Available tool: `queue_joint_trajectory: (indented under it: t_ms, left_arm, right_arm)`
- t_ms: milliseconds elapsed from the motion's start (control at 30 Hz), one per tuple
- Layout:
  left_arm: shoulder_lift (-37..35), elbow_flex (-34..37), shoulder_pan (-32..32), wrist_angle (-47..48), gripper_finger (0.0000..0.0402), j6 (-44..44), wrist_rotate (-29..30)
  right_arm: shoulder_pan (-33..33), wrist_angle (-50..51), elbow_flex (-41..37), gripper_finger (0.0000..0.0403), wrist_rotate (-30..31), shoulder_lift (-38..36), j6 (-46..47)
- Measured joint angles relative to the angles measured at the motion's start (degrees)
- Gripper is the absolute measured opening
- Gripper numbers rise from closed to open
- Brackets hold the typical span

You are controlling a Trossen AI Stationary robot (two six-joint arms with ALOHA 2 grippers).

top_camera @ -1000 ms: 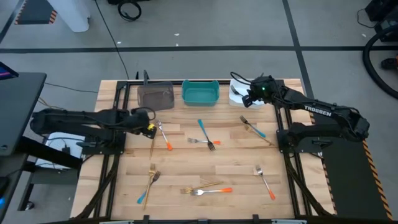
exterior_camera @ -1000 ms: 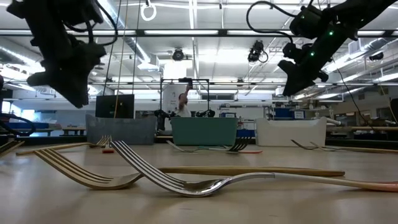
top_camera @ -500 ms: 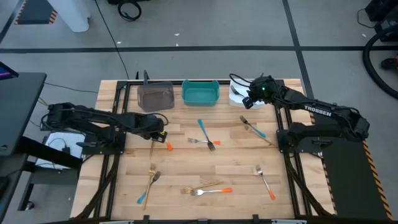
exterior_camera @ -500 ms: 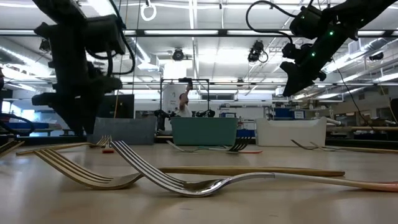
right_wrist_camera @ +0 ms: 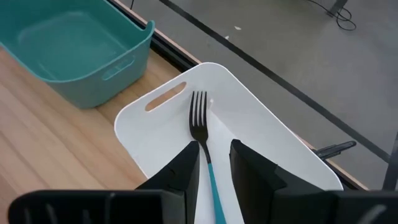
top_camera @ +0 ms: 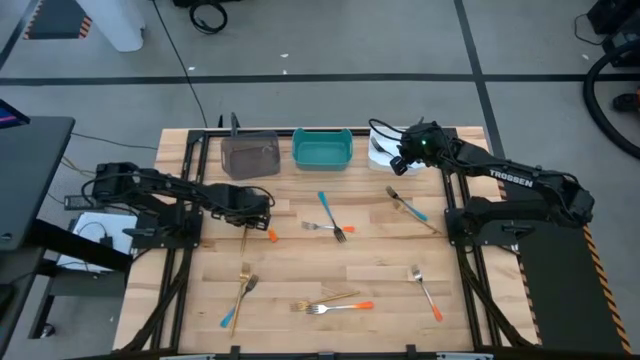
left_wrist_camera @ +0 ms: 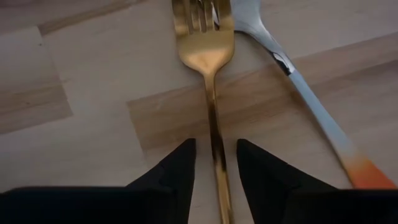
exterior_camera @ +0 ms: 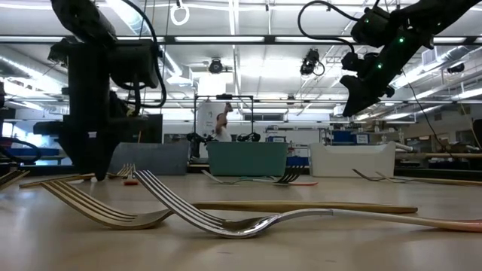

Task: Sort silverware by color (type)
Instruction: Put the gold fork into the black bin

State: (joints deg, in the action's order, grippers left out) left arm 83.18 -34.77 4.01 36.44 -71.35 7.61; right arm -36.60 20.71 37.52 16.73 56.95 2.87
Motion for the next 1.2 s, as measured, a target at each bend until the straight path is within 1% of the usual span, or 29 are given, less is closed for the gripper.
queue_joint_trajectory:
  t_ms: [100, 233, 667, 867, 933, 1033, 1133, 1200]
  left_arm:
    - [0.05, 0.05, 0.00, 0.36, 0.0086, 0.03, 0.05]
    - [-1.09, 0.23, 0.07, 0.84, 0.0024, 1.06, 0.05]
    - [-8.62, 0.58, 0.04, 3.35, 0.0022, 1.55, -0.26]
    - [-14.52, -0.66, 0.04, 3.93, 0.0022, 1.74, 0.64]
    - [-16.67, -2.28, 0.04, 4.38, 0.0022, 2.89, 2.61]
    - [-19.62, -6.34, 0.37, 6.67, 0.0022, 6.60, 7.30]
    - [-21.61, -11.07, 1.93, 8.16, 0.0022, 13.43, 12.18]
    - [-22.33, -13.84, 3.63, 8.25, 0.0022, 20.21, 14.99]
  right_arm:
    - [0.00, 0.00, 0.00, 0.0096, 0.04, 0.00, -0.03]
    - [0.00, -0.02, 0.00, 0.0096, 0.04, 0.00, -0.03]
    - [0.00, -0.02, 0.00, 0.0096, 0.07, 0.02, 1.09]
    - [0.00, -0.04, 0.00, 0.0096, 0.09, 0.04, 2.09]
    - [0.00, -0.04, 0.00, 0.0096, 0.09, 0.04, 2.09]
    - [0.00, -0.10, 0.00, 0.0096, 0.09, 0.04, 2.11]
    - [0.00, -0.72, 0.00, 0.0096, 0.09, 0.04, 2.11]
    - [-0.01, -1.23, 0.00, 0.0096, 0.09, 0.04, 2.61]
